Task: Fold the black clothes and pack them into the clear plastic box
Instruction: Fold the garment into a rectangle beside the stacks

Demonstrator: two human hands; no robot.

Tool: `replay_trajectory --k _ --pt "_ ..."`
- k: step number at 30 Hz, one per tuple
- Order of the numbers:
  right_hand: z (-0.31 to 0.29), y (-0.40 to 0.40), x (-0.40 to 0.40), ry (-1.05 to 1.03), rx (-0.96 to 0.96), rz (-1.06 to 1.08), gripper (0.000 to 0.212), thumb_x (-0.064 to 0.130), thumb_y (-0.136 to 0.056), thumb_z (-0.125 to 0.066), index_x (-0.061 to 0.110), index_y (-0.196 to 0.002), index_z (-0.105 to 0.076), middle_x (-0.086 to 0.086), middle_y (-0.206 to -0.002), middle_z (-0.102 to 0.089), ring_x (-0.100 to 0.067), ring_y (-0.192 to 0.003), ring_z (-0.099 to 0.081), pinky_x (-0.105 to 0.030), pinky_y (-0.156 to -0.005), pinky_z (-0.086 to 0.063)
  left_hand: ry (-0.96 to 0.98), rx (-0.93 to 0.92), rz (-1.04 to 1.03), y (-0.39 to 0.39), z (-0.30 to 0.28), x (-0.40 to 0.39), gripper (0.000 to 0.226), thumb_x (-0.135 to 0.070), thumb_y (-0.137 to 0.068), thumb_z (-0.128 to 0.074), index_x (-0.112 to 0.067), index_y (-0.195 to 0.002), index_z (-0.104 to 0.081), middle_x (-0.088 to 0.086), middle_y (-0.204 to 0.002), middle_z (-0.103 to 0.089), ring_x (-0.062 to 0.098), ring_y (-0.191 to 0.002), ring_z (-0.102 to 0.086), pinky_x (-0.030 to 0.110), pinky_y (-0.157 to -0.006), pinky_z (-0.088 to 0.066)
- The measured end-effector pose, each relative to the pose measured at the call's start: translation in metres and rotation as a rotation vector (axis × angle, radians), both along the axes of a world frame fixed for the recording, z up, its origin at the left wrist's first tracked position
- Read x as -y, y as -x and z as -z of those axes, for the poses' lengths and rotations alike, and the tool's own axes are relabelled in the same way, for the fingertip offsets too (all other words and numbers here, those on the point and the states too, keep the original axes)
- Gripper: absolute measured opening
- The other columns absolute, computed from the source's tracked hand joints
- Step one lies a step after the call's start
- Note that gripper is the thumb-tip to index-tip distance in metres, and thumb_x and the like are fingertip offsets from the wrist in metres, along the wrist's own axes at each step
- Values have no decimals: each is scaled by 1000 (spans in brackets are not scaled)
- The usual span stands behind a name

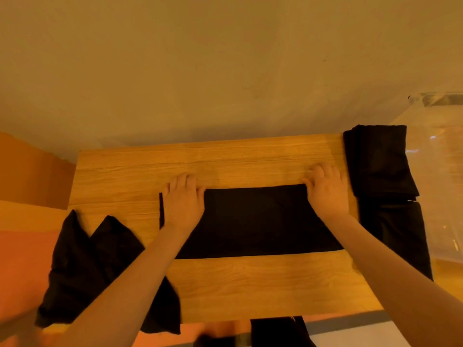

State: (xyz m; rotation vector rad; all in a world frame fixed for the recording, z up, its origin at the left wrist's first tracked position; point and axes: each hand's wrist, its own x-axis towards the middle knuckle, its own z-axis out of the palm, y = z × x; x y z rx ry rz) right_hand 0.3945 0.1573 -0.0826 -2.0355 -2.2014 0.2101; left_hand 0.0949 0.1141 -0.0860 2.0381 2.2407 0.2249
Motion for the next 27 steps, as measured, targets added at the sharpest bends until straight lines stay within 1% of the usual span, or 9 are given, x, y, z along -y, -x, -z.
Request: replay_trajectory --k 2,4,7,11,15,18,22,24,27 --pt "7 12 15 2 -23 -133 37 24 -92 -50 6 -124 -54 -14 -130 -53 -32 -123 -48 -46 -104 -35 16 30 70 -19 9 22 44 -34 -94 -44 -5 -127 -52 16 -132 -52 33 -124 -47 49 -104 -34" --pt "23 13 31 127 30 -217 55 42 -95 -30 9 -138 -41 -9 -145 -39 -27 -135 -35 -45 -110 -25 121 -7 81 -26 21 41 59 -44 -94 -30 -8 -139 -39 15 -144 -39 32 -135 -35 49 -109 -22" --pt "39 -7 38 222 46 -57 76 61 -89 -1 14 -148 -14 -1 -154 -8 -18 -143 -7 -39 -116 -6 206 -28 -48 -5 37 45 70 -54 -91 -15 -12 -147 -16 16 -154 -18 30 -143 -13 49 -113 -11" --pt "39 -8 43 201 60 116 78 60 -88 -3 11 -148 -7 -9 -156 -7 -22 -144 -3 -39 -116 -3 217 -64 -23 7 40 28 73 -58 -89 -8 -15 -148 -8 13 -156 -7 26 -144 0 44 -114 -2" --pt "32 -6 48 244 33 228 78 61 -90 -7 10 -149 -3 -10 -157 -2 -23 -145 0 -42 -116 -1 233 -56 43 10 36 11 65 -53 -95 -19 -19 -148 -1 9 -157 3 24 -144 6 43 -115 2" --pt "26 -11 60 333 23 168 73 56 -92 -8 11 -148 6 -8 -157 8 -20 -144 9 -40 -117 2 257 -78 146 21 33 -10 64 -48 -96 -22 -22 -144 11 8 -156 9 23 -144 9 43 -116 3" --pt "25 -17 99 379 -13 -6 87 72 -76 18 16 -143 15 1 -149 20 -13 -139 18 -32 -113 11 320 -264 192 26 21 -37 66 -50 -96 -16 -20 -146 14 9 -156 16 26 -143 17 49 -115 6" --pt "17 -20 112 410 -218 12 74 64 -89 -5 18 -146 2 3 -153 6 -13 -143 7 -30 -116 3 290 -300 110 6 4 -28 67 -48 -97 -19 -16 -147 11 12 -156 15 30 -142 17 51 -113 7" --pt "4 -28 108 313 -473 216 49 24 -96 -46 13 -143 -34 -3 -148 -34 -21 -138 -30 -32 -112 -26 245 -115 63 -62 -17 23 66 -46 -97 -24 -13 -148 3 12 -156 10 29 -143 14 48 -113 7"
